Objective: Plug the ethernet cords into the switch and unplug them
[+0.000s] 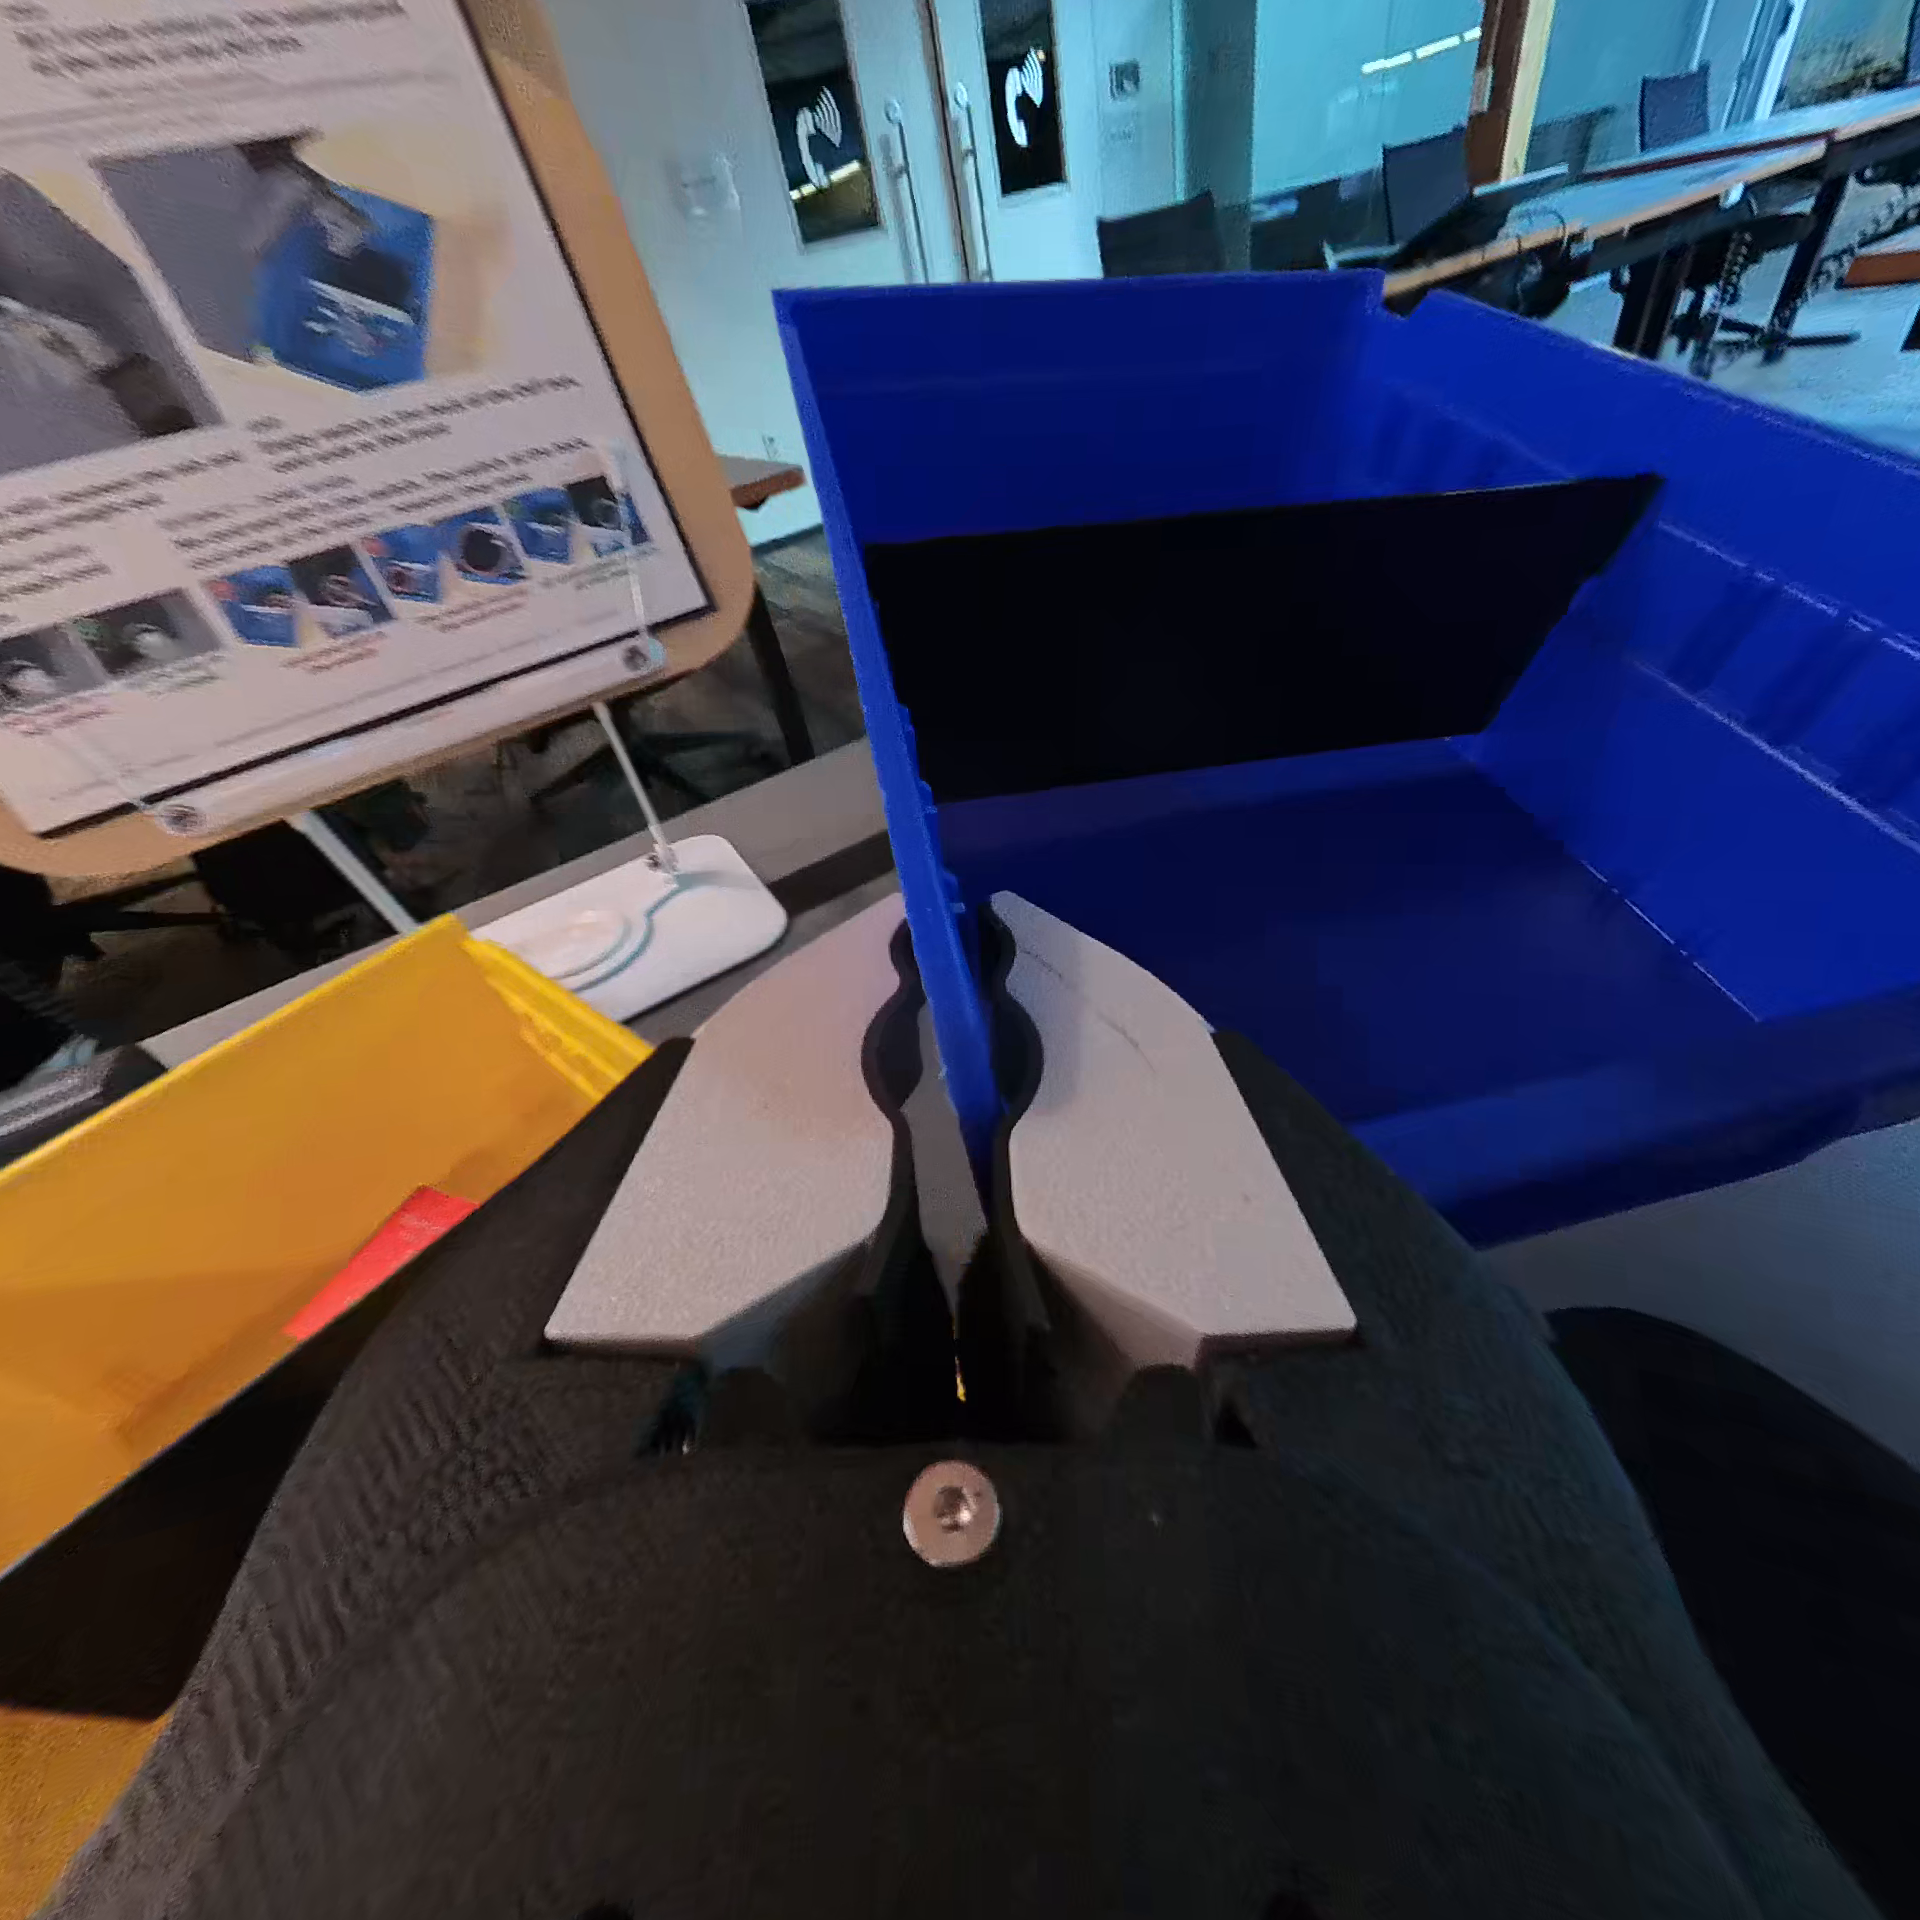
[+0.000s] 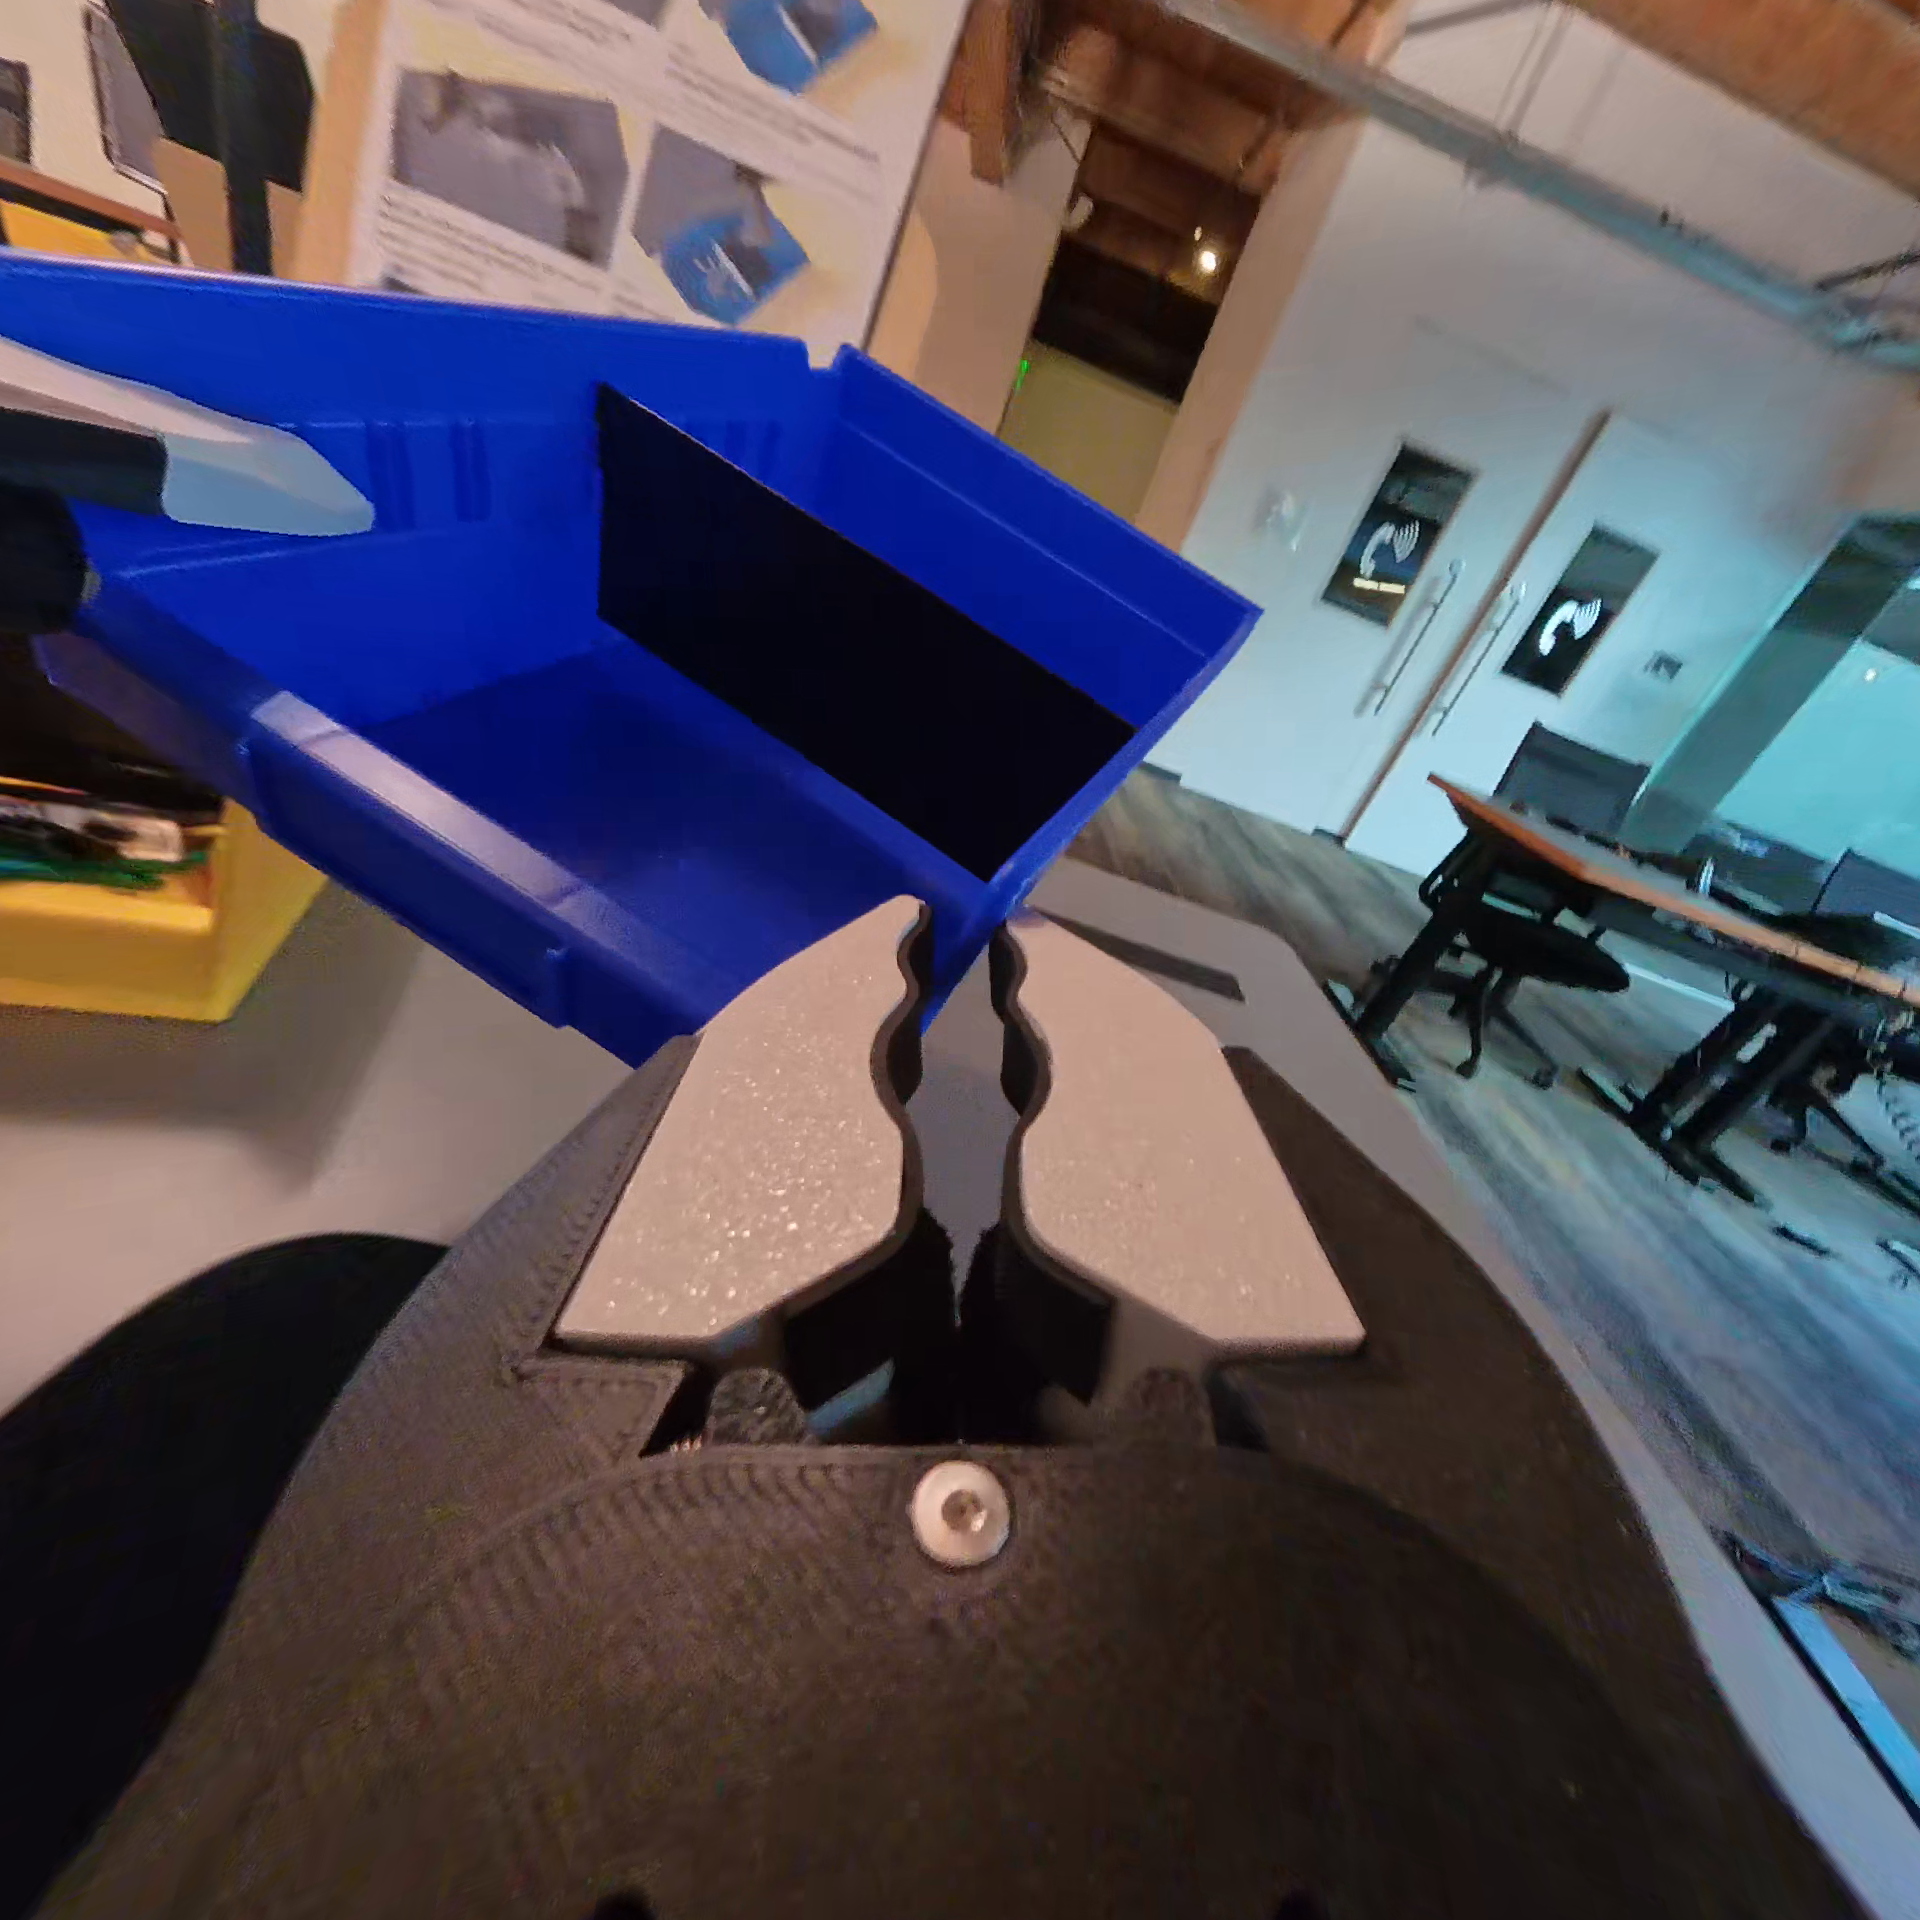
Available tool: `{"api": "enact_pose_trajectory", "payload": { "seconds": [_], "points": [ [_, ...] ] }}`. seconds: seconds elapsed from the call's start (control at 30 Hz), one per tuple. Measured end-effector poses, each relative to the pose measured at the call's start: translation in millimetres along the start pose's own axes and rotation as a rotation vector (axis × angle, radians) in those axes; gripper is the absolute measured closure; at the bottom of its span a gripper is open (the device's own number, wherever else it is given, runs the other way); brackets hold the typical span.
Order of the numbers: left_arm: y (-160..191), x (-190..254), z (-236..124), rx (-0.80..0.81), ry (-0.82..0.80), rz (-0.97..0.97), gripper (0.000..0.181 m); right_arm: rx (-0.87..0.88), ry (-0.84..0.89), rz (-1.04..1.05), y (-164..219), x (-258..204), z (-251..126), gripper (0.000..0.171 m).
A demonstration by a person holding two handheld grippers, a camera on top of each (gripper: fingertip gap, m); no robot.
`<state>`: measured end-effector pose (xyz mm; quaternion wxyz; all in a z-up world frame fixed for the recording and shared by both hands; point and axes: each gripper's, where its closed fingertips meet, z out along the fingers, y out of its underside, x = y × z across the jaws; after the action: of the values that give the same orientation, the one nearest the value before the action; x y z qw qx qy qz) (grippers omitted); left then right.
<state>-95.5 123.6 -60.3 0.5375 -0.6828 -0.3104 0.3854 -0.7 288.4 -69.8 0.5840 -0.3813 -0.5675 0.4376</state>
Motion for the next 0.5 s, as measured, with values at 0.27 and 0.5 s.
{"api": "enact_pose_trajectory", "payload": {
  "seconds": [0.27, 0.5],
  "points": [
    [45, 51, 41, -0.092, 0.052, 0.039, 0.169, -0.169, 0.074, 0.172, 66, 33, 7, 0.164],
    [78, 72, 55, -0.168, 0.117, 0.003, 0.166, -0.265, 0.07, 0.182, 96, 39, 7, 0.164]
  ]
}}
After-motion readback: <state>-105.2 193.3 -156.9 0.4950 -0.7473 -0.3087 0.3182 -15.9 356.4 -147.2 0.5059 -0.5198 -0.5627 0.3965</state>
